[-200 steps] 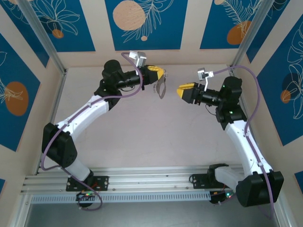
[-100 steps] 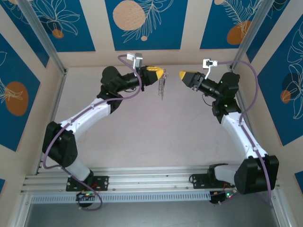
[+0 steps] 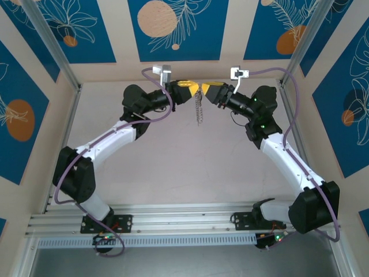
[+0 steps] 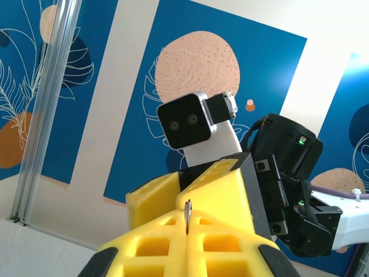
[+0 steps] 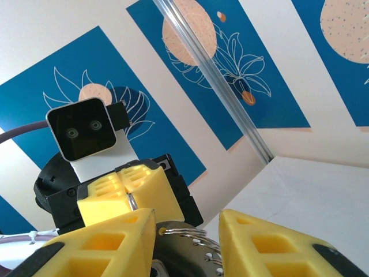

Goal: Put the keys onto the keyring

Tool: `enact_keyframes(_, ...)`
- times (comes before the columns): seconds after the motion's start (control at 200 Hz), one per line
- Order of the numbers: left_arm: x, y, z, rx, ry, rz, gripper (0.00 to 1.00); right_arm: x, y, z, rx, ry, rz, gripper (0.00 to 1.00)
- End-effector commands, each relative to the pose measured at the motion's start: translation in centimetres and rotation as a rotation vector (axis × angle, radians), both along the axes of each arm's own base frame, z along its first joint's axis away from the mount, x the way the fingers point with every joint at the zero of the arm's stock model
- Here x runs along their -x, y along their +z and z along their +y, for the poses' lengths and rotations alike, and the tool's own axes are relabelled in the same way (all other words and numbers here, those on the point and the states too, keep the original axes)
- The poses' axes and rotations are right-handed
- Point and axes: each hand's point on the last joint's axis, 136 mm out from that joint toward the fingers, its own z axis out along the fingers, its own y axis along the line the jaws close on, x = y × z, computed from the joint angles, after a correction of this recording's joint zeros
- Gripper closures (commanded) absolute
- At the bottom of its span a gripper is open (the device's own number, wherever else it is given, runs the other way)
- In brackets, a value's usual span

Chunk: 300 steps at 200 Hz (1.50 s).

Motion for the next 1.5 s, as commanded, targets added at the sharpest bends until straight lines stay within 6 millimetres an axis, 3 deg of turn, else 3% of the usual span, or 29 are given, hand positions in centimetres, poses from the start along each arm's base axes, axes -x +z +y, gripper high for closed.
enact_keyframes(0.0,0.2,1.3,0.0,0.056,-0.004,-0.037,1.00,1.4,0.3,0.4,0.014,0.002,-0.050,0.66)
enact_keyframes(0.565,-0.2,1.1,-0.6,0.064,-0.026,-0.005,1.00,2.3,0.4,0.4,0.025,0.023,-0.073,0.65)
enact_keyframes(0.775,0.3,1.5,-0.4,0.061,-0.028,-0.004,1.00,1.6,0.2,-0.2,-0.002,0.018,-0.057,0.81)
enact_keyframes(1.065,0.9,1.9,-0.9,0.054,-0.055,-0.012,1.00,2.0,0.4,0.1,-0.011,0.074,-0.063,0.81)
enact_keyframes(1.255,1.0,1.9,-1.2,0.050,-0.059,-0.009,1.00,2.6,0.6,0.9,0.000,0.151,-0.078,1.00)
enact_keyframes(1.495,1.1,1.7,-1.5,0.042,-0.066,-0.004,1.00,3.2,0.9,1.4,0.017,0.211,-0.094,1.00)
